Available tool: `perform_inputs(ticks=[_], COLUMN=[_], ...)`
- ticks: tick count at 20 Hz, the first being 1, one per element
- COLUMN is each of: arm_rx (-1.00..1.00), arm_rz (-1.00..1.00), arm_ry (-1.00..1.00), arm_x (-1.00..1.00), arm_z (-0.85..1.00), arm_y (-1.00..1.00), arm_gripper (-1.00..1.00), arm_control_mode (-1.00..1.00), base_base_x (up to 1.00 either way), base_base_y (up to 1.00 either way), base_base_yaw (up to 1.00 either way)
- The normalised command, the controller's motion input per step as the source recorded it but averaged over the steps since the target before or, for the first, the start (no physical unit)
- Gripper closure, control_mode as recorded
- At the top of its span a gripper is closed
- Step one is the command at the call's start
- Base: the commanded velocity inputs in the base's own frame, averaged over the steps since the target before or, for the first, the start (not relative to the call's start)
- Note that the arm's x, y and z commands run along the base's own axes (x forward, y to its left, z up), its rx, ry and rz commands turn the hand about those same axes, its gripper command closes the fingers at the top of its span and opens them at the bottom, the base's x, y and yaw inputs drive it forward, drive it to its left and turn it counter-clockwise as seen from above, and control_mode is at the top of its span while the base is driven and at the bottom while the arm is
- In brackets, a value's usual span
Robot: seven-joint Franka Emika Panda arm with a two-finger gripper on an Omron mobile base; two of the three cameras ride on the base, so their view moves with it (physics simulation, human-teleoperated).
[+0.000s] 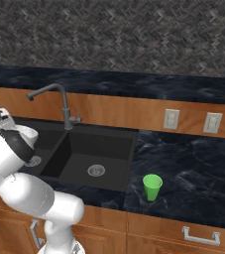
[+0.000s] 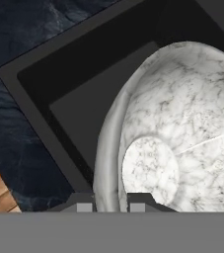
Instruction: Place the bowl in the left basin and the cup in the right basin of the sink.
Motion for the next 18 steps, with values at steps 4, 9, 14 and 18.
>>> perform_inputs(ticks=[4,9,14,18], arm_rx=[-0.02,0.0,0.0,0.0], arm_rz=[-0.07,-0.08,-0.05,-0.04], arm_ry=[0.0,0.04,0.03,0.02], arm_x=[0.31,0.27,0.15,0.22], arm_z=[-0.19,-0.23,-0.27,-0.28], arm_y=[0.1,0.08,0.1,0.09], arm_gripper=[1.0,1.0,1.0,1.0], arm_control_mode=[-1.0,-1.0,-1.0,-1.0], base_base_x=[0.0,0.0,0.0,0.0], base_base_y=[0.0,0.0,0.0,0.0], base_base_yaw=[0.0,0.0,0.0,0.0])
